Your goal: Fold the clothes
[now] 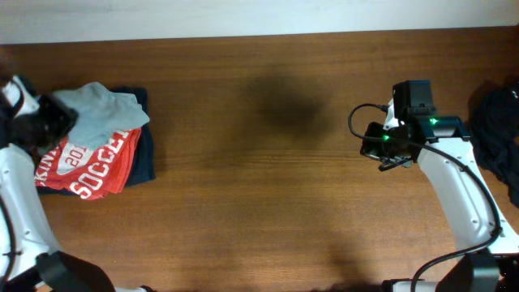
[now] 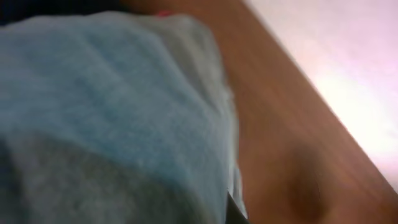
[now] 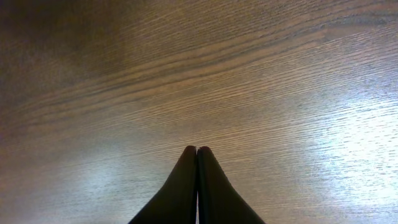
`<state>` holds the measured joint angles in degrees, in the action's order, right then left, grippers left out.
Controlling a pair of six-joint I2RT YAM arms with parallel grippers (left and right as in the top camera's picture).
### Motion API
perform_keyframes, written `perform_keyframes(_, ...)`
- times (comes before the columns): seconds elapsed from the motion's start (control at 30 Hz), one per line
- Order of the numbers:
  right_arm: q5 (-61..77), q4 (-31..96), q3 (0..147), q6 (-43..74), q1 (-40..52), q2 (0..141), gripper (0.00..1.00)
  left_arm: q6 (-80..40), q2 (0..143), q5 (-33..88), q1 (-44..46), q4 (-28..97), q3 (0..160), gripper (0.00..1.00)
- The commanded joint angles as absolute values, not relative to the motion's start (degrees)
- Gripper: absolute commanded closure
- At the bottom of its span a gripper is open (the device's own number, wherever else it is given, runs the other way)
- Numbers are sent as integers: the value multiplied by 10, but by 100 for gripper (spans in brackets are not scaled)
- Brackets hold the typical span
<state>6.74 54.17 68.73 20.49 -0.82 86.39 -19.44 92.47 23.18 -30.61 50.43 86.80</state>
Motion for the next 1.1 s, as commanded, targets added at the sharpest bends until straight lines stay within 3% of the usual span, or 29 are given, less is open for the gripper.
perform_keyframes(0.0,69,542,694,199,-11,856,96,-201,918,218,-340,517,834,100)
perform_keyframes(0.43,69,542,694,199,-11,856,96,-199,918,171,-375,543,793,98)
perform_keyframes(0.6,69,542,694,199,-11,856,96,-199,918,171,-376,593,793,59)
perform_keyframes(0.63,69,542,694,199,-11,856,96,-199,918,171,-376,599,793,48)
perform_keyframes(0.67,69,542,694,199,-11,856,96,-199,918,171,-376,603,793,24)
perform_keyframes(0.7,69,542,694,199,-11,856,96,-199,917,171,-377,607,793,16)
perform_keyframes(0.97,68,542,694,186,-11,856,96,-199,853,178,-412,630,794,13)
perform_keyframes(1.07,69,540,694,187,-11,856,96,-198,804,180,-413,642,794,8)
